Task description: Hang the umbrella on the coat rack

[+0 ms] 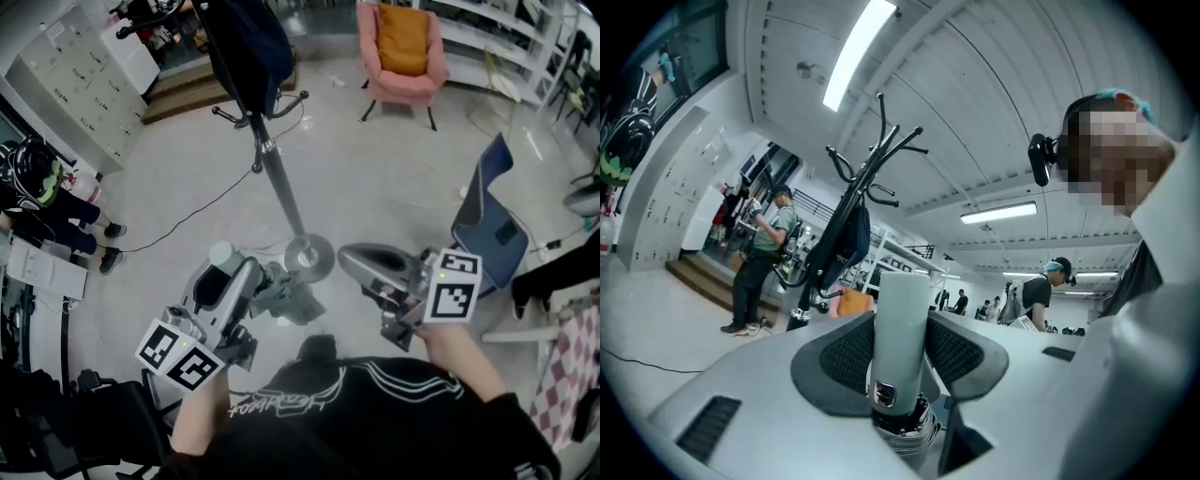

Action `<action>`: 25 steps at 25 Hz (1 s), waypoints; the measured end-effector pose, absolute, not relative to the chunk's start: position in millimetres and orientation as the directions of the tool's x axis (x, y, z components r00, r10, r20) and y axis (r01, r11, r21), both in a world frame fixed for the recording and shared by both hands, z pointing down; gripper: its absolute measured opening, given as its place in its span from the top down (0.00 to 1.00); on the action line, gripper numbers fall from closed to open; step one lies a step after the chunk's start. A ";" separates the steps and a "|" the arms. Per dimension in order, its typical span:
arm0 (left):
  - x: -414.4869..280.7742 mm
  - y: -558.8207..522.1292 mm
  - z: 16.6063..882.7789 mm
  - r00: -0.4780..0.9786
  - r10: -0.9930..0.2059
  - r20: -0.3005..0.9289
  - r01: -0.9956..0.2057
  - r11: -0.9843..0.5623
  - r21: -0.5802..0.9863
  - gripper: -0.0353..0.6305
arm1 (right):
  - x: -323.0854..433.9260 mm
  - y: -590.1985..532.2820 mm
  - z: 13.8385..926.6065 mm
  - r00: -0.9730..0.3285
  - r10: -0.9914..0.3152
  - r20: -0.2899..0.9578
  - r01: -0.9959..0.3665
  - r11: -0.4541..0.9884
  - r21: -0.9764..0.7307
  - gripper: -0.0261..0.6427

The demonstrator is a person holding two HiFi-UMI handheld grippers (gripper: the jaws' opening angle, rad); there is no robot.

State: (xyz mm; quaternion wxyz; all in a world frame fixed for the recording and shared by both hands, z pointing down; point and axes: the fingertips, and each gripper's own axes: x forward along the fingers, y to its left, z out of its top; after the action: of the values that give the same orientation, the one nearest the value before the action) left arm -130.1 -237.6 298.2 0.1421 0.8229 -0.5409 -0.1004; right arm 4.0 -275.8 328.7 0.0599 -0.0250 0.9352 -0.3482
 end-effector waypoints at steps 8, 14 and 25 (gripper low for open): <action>-194.0 -316.1 302.9 0.422 -0.907 -0.004 -0.845 -0.394 0.362 0.71 | -65.5 -350.0 332.7 -0.992 -0.099 -0.080 -0.020 0.742 -0.670 0.94; -192.2 -324.4 301.7 0.443 -0.896 -0.002 -0.842 -0.417 0.343 0.71 | -70.2 -356.9 335.8 -0.991 -0.111 -0.073 -0.034 0.741 -0.670 0.94; -221.4 -371.2 312.9 0.496 -0.868 0.009 -0.808 -0.458 0.371 0.70 | -104.2 -396.6 342.1 -0.986 -0.155 -0.058 -0.074 0.727 -0.683 0.94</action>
State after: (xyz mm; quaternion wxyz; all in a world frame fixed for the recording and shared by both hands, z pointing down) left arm -221.4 -371.2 312.9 0.1657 0.8490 -0.4935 -0.0909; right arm -104.2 -396.6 342.1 0.0554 -0.0618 0.9276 -0.3644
